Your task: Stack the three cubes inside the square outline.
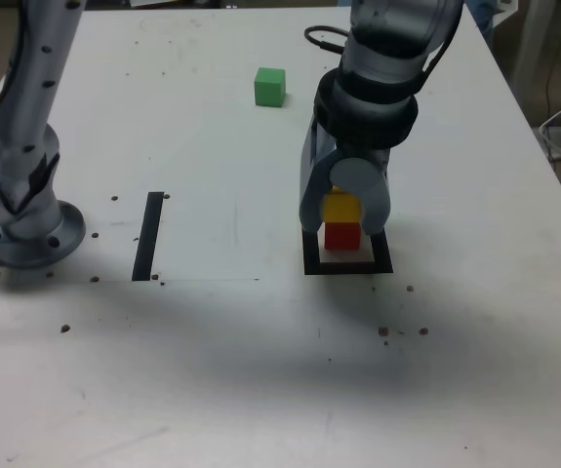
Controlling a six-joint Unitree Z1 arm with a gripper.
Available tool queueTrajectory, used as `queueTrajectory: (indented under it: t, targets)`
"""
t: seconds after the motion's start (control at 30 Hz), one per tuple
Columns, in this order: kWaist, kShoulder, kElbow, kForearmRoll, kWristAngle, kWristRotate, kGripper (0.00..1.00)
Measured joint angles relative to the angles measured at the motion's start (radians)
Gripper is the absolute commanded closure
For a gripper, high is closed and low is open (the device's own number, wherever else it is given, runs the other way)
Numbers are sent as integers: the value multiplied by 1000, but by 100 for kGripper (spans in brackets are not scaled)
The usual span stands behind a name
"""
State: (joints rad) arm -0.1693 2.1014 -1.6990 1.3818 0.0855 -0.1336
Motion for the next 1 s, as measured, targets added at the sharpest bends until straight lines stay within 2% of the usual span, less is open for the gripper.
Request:
queueTrajectory:
  t: [0.27,0.43,0.67,0.83,0.9,1.0]
  targets:
    - [0,0,-3,-1,-1,5,70]
    - [4,0,-8,-3,-1,9,64]
    - [7,0,-7,-3,-12,23,36]
    - [8,0,-3,-2,-22,32,8]
    - [8,0,-2,2,-21,32,2]
    - [8,0,0,8,-11,28,1]
